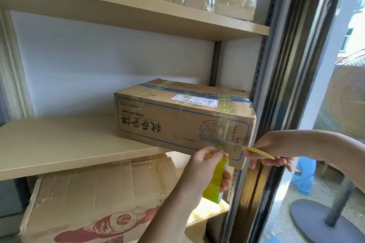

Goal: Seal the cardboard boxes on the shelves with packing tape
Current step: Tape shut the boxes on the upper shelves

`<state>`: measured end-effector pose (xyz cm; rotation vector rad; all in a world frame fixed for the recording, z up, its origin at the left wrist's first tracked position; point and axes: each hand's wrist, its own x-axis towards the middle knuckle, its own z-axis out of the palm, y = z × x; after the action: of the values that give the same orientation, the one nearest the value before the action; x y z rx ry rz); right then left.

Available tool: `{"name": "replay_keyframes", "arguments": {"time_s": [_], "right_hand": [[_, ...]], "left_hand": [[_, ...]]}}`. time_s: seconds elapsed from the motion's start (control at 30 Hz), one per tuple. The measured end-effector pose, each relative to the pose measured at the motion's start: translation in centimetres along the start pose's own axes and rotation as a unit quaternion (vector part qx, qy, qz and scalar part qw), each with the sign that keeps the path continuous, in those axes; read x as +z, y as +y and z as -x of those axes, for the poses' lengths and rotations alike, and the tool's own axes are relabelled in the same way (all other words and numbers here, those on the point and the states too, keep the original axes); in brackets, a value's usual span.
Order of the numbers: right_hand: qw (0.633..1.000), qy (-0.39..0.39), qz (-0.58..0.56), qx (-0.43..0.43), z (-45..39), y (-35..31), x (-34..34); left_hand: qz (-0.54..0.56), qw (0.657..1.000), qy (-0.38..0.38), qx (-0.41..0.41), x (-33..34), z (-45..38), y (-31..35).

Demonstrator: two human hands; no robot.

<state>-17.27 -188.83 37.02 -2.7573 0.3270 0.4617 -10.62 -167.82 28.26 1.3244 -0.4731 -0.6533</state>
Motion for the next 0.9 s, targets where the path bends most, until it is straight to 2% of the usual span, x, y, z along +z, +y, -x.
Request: {"name": "replay_keyframes", "arguments": {"time_s": [0.13, 0.3, 0.37, 0.47, 0.57, 0.67, 0.73, 0.83, 0.9], "right_hand": [[0.987, 0.068, 0.144, 0.003, -2.1, -1.3, 0.3], [0.97, 0.094, 0.219, -0.05, -2.4, -2.5, 2.3], [0.978, 0.107, 0.167, -0.063, -2.0, -5.7, 3.7], [0.979, 0.114, 0.143, -0.093, -2.5, -11.1, 5.6], [0.972, 0.174, 0.078, -0.137, -6.1, -16.6, 6.2], [0.946, 0.271, 0.013, -0.18, -11.6, -22.6, 6.6], [0.934, 0.305, -0.002, -0.188, -15.1, -26.5, 7.3], [0.934, 0.31, 0.058, -0.167, -18.5, -31.1, 9.1], [0.917, 0.338, 0.045, -0.206, -18.5, -33.0, 10.1]], "left_hand": [[0.001, 1.0, 0.002, -0.012, -1.0, -0.6, -0.2], [-0.017, 1.0, -0.006, -0.014, -3.5, -0.3, -0.6], [-0.013, 1.0, 0.007, -0.02, -5.4, 0.7, -0.8], [-0.004, 0.997, 0.08, 0.002, -9.9, 2.5, 0.1], [-0.006, 0.985, 0.172, 0.032, -15.1, 4.4, 2.0], [-0.033, 0.963, 0.261, 0.051, -19.8, 6.4, 3.6], [-0.035, 0.952, 0.297, 0.06, -22.4, 7.5, 4.4], [-0.036, 0.944, 0.321, 0.066, -24.8, 9.1, 5.0], [-0.025, 0.942, 0.328, 0.066, -25.6, 10.1, 5.1]]}}
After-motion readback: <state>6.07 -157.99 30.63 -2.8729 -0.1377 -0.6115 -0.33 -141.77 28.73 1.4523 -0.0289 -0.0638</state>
